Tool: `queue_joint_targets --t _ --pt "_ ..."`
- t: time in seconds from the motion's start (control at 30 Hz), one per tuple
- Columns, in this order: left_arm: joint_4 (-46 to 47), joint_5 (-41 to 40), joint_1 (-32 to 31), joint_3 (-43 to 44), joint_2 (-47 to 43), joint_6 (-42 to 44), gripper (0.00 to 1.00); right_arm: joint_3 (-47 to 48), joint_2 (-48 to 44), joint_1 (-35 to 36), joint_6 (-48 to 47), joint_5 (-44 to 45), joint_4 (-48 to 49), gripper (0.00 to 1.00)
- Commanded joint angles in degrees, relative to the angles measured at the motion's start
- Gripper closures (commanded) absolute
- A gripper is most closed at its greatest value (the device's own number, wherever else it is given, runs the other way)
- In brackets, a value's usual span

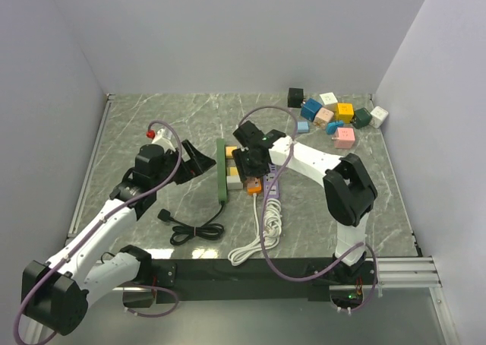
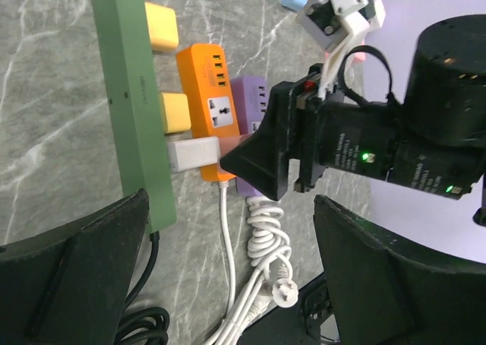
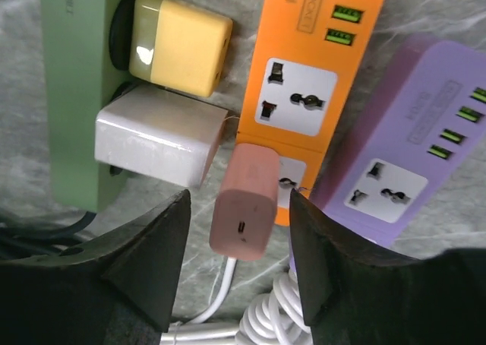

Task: Pull the plug off the socket

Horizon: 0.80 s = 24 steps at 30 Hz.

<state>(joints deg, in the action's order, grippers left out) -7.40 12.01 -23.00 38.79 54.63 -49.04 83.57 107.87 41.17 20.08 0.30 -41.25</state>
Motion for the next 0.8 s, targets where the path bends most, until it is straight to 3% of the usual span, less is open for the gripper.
queue_joint_targets --t 0.0,0.2,0.33,0.4,0.43,0.77 --pt "-0.2 -0.9 0.4 -0.6 -1.7 0.5 0.04 0.8 1.3 1.0 1.2 4.8 0.5 0.41" --pt "1.5 0.4 0.6 -1.5 -0.9 0.3 0.04 -1.4 3.6 1.3 2.6 4.9 2.9 0.59" --pt "4.9 3.6 0.6 -2.3 2.0 -0.5 0.04 -2.7 3.9 1.2 3.3 5.1 4.4 0.79" --pt "7.0 4.9 0.6 -2.0 4.3 -0.6 0.05 -3.5 2.8 0.7 3.7 4.9 4.8 0.96" --pt "7.0 5.6 0.6 -1.3 5.4 -0.5 0.05 -3.8 2.2 0.1 3.8 3.4 4.8 1.0" --pt "12.5 9.3 -4.1 10.1 22.3 -0.6 0.05 -11.1 -12.1 -10.1 3.5 -14.0 9.5 1.0"
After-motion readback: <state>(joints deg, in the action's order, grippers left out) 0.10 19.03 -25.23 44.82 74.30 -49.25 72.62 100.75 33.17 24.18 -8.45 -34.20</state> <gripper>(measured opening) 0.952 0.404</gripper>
